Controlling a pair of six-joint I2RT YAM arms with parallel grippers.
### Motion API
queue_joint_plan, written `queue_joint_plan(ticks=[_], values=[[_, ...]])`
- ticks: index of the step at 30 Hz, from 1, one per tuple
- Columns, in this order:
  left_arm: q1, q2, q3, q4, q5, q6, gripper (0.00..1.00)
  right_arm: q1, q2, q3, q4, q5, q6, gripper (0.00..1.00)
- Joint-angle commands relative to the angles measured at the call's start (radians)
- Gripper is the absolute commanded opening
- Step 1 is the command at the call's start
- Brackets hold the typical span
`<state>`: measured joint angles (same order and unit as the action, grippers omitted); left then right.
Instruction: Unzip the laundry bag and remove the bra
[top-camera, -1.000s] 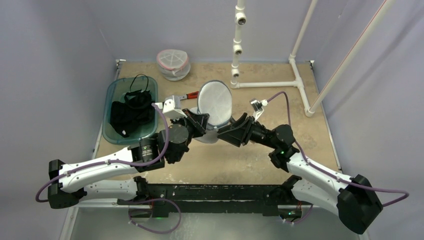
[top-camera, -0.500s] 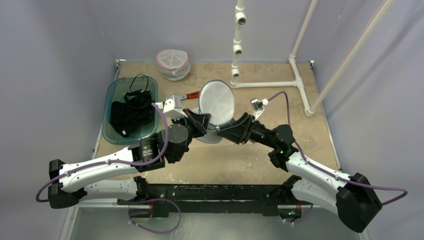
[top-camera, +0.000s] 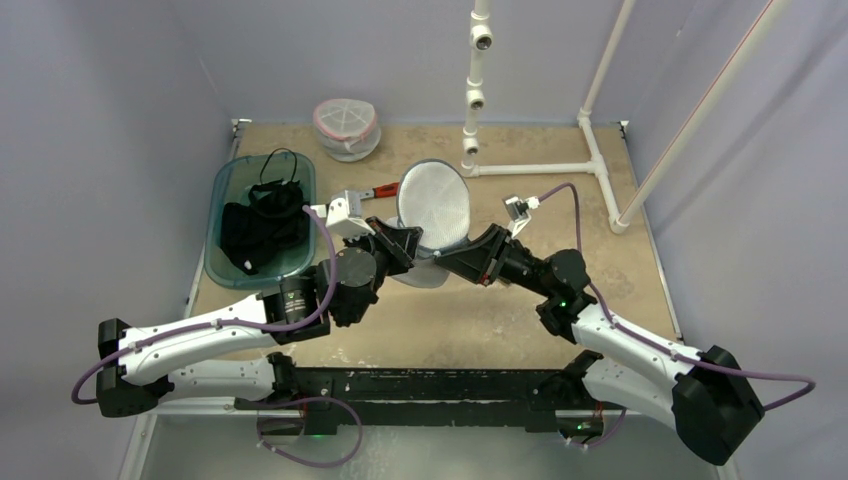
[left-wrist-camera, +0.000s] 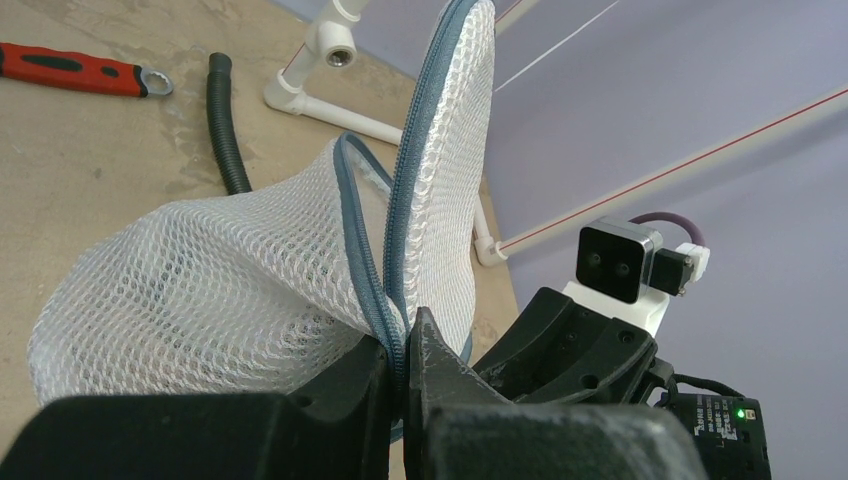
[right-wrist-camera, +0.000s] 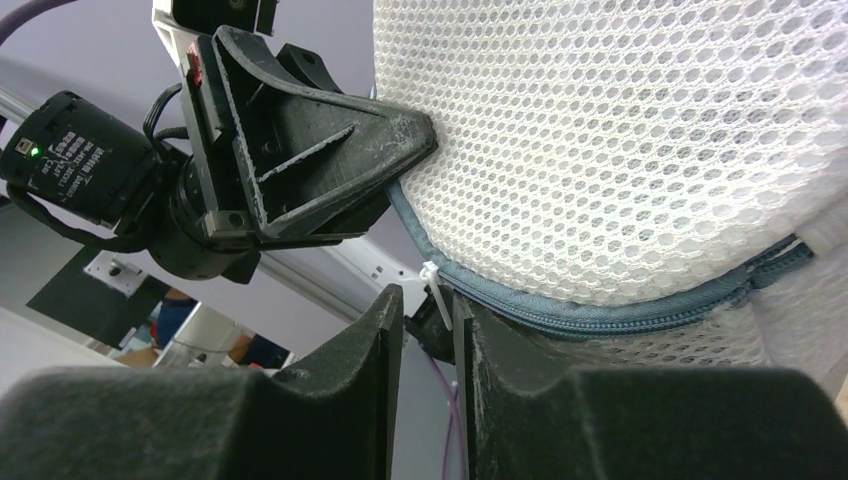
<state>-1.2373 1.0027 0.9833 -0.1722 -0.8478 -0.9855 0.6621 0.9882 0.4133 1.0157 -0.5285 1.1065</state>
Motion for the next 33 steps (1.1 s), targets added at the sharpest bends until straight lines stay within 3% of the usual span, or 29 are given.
queue_joint_plan(ticks=[1,6,11,16,24,33], values=[[0.002,-0.002,-0.004,0.058,0.009,-0.013,0.0,0.005,-0.006,0.017,0.045,0.034,0.003,0.25],[0.002,-0.007,-0.007,0.057,0.009,-0.013,0.0,0.005,-0.016,0.012,0.025,0.038,-0.006,0.17],[0.002,-0.016,-0.008,0.041,0.005,-0.016,0.0,0.005,-0.043,0.013,-0.044,0.035,-0.046,0.0],[0.002,-0.041,-0.017,0.018,-0.003,-0.016,0.0,0.005,-0.126,0.042,-0.25,0.084,-0.181,0.0],[0.002,-0.078,-0.044,0.023,0.041,0.018,0.0,0.006,-0.239,0.134,-0.643,0.285,-0.48,0.0],[0.002,-0.093,-0.064,0.044,0.1,0.052,0.0,0.004,-0.273,0.072,-0.774,0.512,-0.474,0.0]])
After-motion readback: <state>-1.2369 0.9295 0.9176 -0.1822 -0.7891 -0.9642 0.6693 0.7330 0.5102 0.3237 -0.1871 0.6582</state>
